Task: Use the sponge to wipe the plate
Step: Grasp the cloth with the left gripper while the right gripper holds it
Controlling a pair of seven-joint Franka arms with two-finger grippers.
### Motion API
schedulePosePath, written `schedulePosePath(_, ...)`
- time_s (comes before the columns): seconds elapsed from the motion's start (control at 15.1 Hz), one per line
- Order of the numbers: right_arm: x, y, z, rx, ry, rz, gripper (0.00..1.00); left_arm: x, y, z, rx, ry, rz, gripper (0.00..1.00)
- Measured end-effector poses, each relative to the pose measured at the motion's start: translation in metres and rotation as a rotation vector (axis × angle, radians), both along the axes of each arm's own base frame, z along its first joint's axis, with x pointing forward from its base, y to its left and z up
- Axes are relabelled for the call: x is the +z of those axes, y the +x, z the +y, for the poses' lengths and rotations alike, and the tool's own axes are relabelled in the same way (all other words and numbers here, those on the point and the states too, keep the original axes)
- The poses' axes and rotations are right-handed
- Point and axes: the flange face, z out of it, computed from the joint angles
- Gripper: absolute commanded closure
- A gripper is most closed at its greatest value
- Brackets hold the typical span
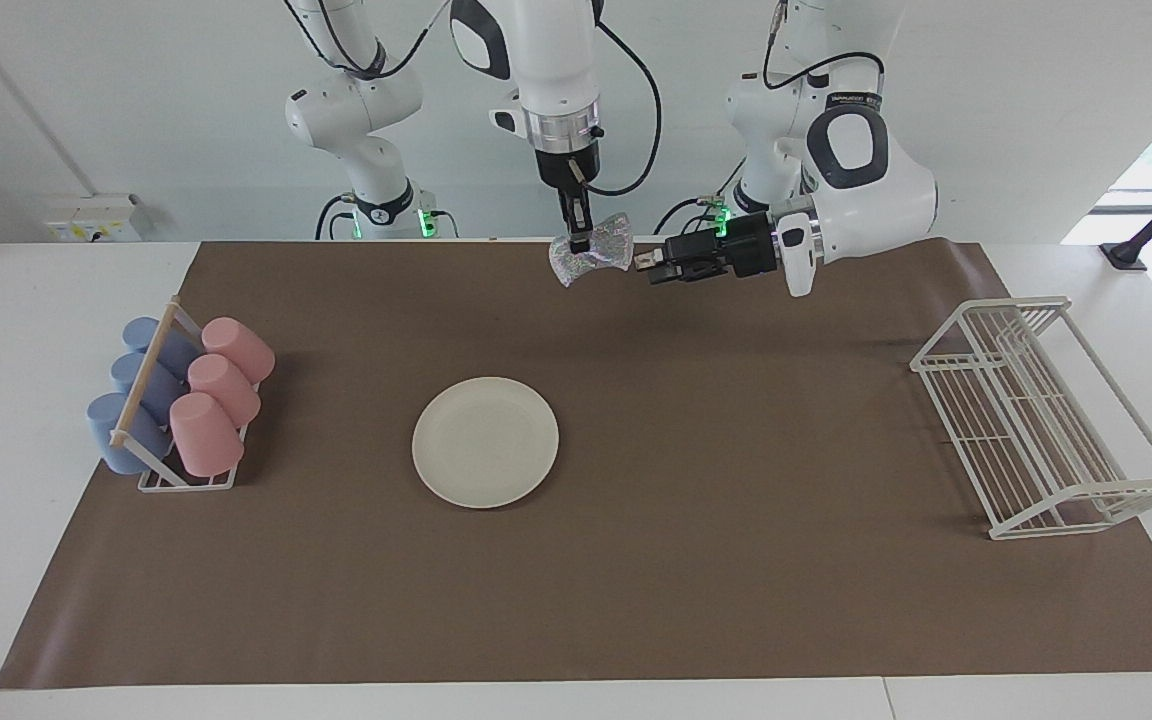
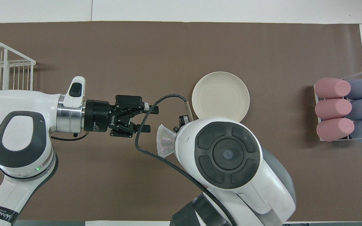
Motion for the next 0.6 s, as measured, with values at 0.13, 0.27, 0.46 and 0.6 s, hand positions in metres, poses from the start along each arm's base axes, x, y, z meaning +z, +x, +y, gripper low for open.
schedulePosePath(0.13,0.0,-0.001,0.001,0.002,0.0,0.0,1.0,0.001,-0.003,-0.003,-0.026,-0.011,0.008,0.12)
schedulePosePath(0.27,0.0,0.0,0.001,0.001,0.0,0.0,1.0,0.002,-0.005,-0.004,-0.039,-0.017,0.012,0.2)
schedulePosePath(0.46,0.0,0.001,0.0,-0.001,-0.001,0.0,1.0,0.002,-0.008,-0.009,-0.055,-0.019,0.013,0.44)
schedulePosePath(0.6,0.0,0.001,-0.001,-0.001,-0.001,0.0,1.0,0.002,-0.011,-0.015,-0.067,-0.02,0.012,0.63)
